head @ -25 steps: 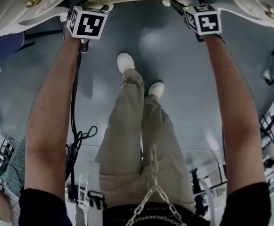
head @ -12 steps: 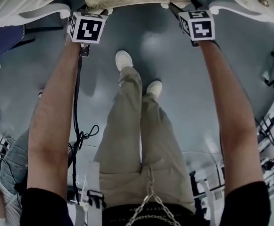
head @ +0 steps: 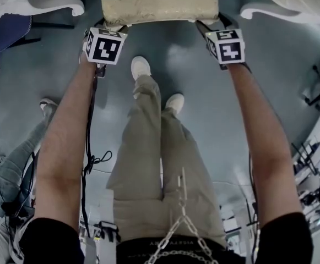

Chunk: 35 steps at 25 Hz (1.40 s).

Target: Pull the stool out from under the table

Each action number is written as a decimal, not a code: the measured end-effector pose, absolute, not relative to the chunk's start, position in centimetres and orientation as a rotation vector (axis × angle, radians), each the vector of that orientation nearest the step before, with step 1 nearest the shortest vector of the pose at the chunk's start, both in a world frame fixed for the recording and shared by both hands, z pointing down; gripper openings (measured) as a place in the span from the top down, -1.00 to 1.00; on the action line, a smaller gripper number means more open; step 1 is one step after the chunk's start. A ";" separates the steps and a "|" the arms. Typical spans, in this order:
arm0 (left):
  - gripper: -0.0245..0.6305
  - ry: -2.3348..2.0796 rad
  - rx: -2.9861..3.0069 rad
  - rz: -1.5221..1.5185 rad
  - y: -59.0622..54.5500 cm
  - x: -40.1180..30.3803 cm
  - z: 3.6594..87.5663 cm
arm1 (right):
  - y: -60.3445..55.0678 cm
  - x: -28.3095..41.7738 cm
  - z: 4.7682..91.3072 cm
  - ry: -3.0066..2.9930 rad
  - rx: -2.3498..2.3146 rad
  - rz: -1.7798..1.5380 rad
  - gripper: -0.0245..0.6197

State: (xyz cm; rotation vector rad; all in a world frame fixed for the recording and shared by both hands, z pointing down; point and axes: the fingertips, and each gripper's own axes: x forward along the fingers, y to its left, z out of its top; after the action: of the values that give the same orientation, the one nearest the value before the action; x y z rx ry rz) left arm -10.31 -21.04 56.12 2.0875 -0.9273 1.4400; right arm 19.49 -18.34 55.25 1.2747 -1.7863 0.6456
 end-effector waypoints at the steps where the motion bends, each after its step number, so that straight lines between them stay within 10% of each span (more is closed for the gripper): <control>1: -0.01 -0.930 2.083 1.439 -20.3 -10.3 56.1 | -17.6 19.5 55.3 -1.786 1.274 0.648 -0.11; 35: 0.00 -1.091 1.967 1.314 -0.9 -13.6 55.0 | 1.5 16.8 55.1 -1.795 1.220 0.769 0.05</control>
State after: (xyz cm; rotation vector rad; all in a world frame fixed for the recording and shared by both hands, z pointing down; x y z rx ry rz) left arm -13.64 -0.85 55.02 1.9673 -1.0907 1.3145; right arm 16.82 1.53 55.10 1.2195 -1.7947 0.7693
